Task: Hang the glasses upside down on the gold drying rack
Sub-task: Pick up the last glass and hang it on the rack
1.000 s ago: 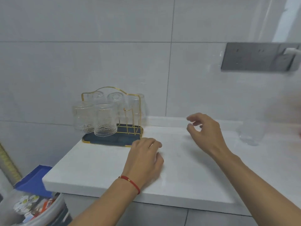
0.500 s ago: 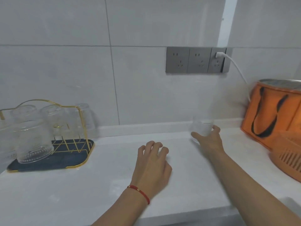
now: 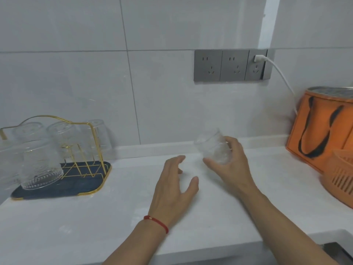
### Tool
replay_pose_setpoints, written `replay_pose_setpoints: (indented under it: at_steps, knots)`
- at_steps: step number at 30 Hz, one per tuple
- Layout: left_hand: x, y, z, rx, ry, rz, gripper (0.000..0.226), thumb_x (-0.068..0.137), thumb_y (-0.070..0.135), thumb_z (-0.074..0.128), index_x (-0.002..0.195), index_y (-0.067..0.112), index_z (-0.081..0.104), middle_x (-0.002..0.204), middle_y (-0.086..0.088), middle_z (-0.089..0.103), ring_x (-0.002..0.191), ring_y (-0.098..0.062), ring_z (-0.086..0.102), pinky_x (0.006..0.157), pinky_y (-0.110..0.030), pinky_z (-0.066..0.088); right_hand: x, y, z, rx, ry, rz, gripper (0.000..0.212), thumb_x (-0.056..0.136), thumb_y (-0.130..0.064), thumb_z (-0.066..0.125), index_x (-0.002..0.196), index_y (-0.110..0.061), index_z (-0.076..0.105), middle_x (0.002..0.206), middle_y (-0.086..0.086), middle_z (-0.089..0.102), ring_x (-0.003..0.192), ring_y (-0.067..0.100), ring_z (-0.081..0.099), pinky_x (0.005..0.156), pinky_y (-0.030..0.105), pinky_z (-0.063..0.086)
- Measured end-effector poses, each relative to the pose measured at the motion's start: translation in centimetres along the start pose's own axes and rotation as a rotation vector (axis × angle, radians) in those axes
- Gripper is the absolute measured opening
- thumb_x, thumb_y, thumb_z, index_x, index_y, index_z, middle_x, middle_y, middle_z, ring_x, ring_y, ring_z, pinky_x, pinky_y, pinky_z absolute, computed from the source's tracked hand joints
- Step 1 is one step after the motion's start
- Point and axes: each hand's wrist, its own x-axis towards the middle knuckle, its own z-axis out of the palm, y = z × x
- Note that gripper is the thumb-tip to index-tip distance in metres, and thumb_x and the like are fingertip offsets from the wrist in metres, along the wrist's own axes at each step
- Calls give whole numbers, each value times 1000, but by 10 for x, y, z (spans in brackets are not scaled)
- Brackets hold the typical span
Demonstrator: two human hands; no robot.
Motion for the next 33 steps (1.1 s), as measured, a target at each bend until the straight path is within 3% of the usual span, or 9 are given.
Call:
replay_pose_setpoints:
  at_steps: [4,7,10,13,18,20,22,26,33]
  knots:
    - [-4,3,-22,-405,17,-275,94,68,64,73,148,43,30,130,16,52,99,-3,68,75,-21,58,-35,-32,24,53,-252,-132,77,57,-55,91,127,-46,60,124,-16,60,116,0,62,89,13,48]
    - [-8,-4,-50,-505,96,-410,88,60,63,78,139,39,47,130,3,59,111,1,63,86,-20,56,-53,-45,44,99,-405,-142,81,61,-62,92,135,-51,58,126,-19,60,120,-2,62,93,10,47]
    - [-13,-16,-80,-738,151,-498,77,71,39,82,138,14,54,131,-19,64,113,-31,69,88,-54,61,-62,-61,60,290,-564,38,68,76,-79,71,137,-56,51,131,-17,64,115,3,70,101,31,54]
    - [-22,-26,-110,-830,152,-484,68,80,30,79,138,7,52,133,-23,62,116,-35,68,93,-57,57,-64,-80,82,342,-611,105,46,95,-68,54,130,-40,61,115,-3,78,102,23,76,100,52,57]
    - [-39,-53,-159,-252,230,-359,57,87,55,60,137,27,58,133,6,65,115,-7,64,100,-41,53,-57,-124,111,283,-449,19,32,98,-50,66,130,-48,60,106,-4,66,89,16,77,94,39,61]
    - [-50,-74,-176,273,254,-298,49,90,48,55,131,22,62,131,6,65,122,-12,58,102,-39,49,-50,-148,118,220,-346,-86,38,95,-45,72,131,-48,60,114,-5,65,104,14,70,88,26,58]
    - [-58,-91,-184,662,143,-260,50,89,42,60,131,15,63,139,-3,61,133,-22,50,109,-41,42,-42,-173,126,198,-265,-177,43,93,-43,74,134,-47,61,121,-4,64,112,9,64,96,34,55]
    - [-63,-107,-180,741,2,-244,59,92,49,47,142,18,53,158,-2,43,148,-22,32,124,-44,20,-28,-216,147,201,-206,-276,50,88,-46,72,137,-44,61,123,-7,66,111,-1,62,101,36,54]
    - [-62,-110,-178,744,-79,-267,59,94,48,42,145,19,46,153,2,48,145,-19,35,123,-37,16,-16,-238,203,-31,-335,-386,52,92,-44,69,141,-30,59,134,5,64,127,21,58,108,38,46]
